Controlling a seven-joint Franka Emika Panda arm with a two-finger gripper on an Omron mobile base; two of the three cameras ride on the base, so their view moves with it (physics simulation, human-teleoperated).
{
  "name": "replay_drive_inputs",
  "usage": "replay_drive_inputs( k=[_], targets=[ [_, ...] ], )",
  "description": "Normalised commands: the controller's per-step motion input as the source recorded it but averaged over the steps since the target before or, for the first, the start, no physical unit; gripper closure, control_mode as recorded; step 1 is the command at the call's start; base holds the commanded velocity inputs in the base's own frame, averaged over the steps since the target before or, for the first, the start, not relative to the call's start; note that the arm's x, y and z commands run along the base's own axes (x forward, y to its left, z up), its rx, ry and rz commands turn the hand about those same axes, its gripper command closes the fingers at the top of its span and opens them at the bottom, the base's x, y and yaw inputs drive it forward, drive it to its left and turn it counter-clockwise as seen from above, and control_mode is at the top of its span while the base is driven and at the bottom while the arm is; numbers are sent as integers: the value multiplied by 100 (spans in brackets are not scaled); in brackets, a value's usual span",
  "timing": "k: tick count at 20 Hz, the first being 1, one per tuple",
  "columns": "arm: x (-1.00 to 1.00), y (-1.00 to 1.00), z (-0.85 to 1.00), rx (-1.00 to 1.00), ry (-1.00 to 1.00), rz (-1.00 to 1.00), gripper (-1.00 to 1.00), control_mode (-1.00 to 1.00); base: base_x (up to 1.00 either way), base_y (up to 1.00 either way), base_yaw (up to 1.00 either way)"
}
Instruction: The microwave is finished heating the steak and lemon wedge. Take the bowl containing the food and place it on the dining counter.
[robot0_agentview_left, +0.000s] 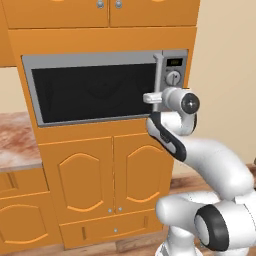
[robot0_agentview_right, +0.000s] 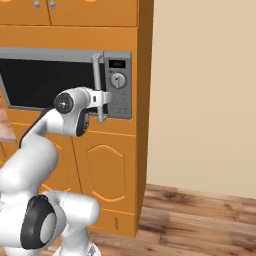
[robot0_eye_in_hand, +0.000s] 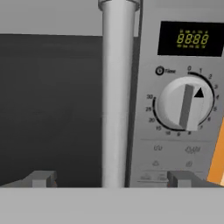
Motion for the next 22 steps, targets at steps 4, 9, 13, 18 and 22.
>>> replay_drive_inputs(
  k=[4, 9, 13, 18, 22],
  targets=[
    [70, 0, 0, 0, 0, 0, -100, -100, 0, 0, 0],
    [58, 0, 0, 0, 0, 0, -100, -100, 0, 0, 0],
    [66, 0, 0, 0, 0, 0, -100, -100, 0, 0, 0],
    [64, 0, 0, 0, 0, 0, -100, -100, 0, 0, 0],
    [7, 0, 0, 0, 0, 0, 100, -100, 0, 0, 0]
  ],
)
